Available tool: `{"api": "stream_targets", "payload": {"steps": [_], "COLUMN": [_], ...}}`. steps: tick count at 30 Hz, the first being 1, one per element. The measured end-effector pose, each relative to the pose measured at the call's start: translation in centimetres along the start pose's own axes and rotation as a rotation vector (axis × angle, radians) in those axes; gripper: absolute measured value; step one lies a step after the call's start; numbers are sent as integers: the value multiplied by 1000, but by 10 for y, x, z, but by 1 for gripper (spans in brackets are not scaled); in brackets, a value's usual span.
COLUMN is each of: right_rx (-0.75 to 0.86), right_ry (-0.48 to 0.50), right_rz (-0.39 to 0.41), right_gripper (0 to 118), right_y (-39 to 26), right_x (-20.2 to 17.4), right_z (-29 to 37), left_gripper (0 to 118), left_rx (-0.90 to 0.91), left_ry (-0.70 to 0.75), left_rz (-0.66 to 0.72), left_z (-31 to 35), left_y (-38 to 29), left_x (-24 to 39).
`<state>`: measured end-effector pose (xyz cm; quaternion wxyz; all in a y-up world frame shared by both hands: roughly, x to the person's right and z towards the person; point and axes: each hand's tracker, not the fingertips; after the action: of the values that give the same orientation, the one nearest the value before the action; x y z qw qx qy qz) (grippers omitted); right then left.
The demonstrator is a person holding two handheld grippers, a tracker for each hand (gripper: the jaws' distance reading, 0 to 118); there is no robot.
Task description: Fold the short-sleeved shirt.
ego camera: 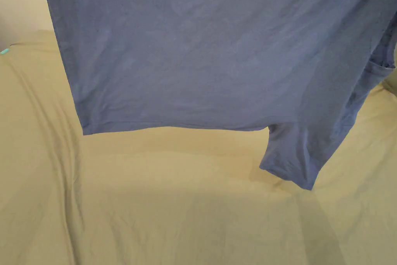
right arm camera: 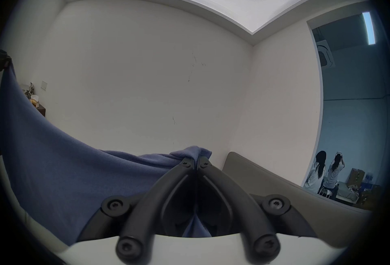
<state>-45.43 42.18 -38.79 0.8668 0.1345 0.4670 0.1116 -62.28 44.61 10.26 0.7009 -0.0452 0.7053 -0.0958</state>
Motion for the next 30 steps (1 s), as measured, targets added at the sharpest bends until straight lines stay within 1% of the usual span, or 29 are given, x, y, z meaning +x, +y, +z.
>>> {"api": "stream_targets", "payload": {"steps": [5, 7, 8, 10, 12, 14, 15, 16, 19, 21, 23, 24, 25, 27, 28, 29, 30], "right_rx": [5, -15, -26, -87, -133, -159, -183, -210, -298, -377, -447, -480, -523, -591, -630, -685, -741], "right_ry": [-2, -4, 4, 33, 64, 92, 115, 145, 215, 250, 304, 322, 348, 398, 413, 425, 446], "right_rz": [44, 38, 17, -23, -39, -15, -12, -23, -43, -9, -12, -13, -2, 15, 16, 6, -14], "right_gripper": [0, 0, 0, 0, 0, 0, 0, 0, 0, 0, 0, 0, 0, 0, 0, 0, 0], "right_y": [-20, -38, -49, -77, -107, -140, -159, -176, -224, -258, -291, -307, -322, -351, -363, -375, -392], "right_x": [-18, -25, -27, -34, -43, -53, -58, -61, -75, -82, -85, -86, -88, -87, -88, -88, -81], "right_z": [-21, -26, -27, -29, -24, -14, -7, 2, 49, 85, 127, 150, 172, 212, 232, 252, 264], "left_gripper": [2, 2, 2, 2, 2, 2, 2, 2, 2, 2, 2, 2, 2, 2, 2, 2, 2], "left_rx": [10, 0, -13, -44, -101, -157, -167, -207, -290, -363, -411, -457, -483, -573, -595, -640, -682], "left_ry": [6, -4, -19, -33, -51, -96, -88, -116, -145, -173, -161, -194, -185, -219, -203, -211, -227], "left_rz": [-1, -14, -13, -7, -17, -16, -6, -5, -18, -21, -26, -47, -52, -96, -96, -99, -105], "left_z": [-25, -30, -34, -37, -40, -34, -27, -20, 14, 43, 89, 112, 134, 181, 202, 227, 249], "left_y": [-16, -32, -42, -73, -108, -149, -173, -197, -270, -317, -363, -385, -406, -437, -450, -460, -470], "left_x": [14, 23, 27, 35, 42, 46, 46, 45, 37, 30, 24, 20, 17, 9, 4, 2, -1]}}
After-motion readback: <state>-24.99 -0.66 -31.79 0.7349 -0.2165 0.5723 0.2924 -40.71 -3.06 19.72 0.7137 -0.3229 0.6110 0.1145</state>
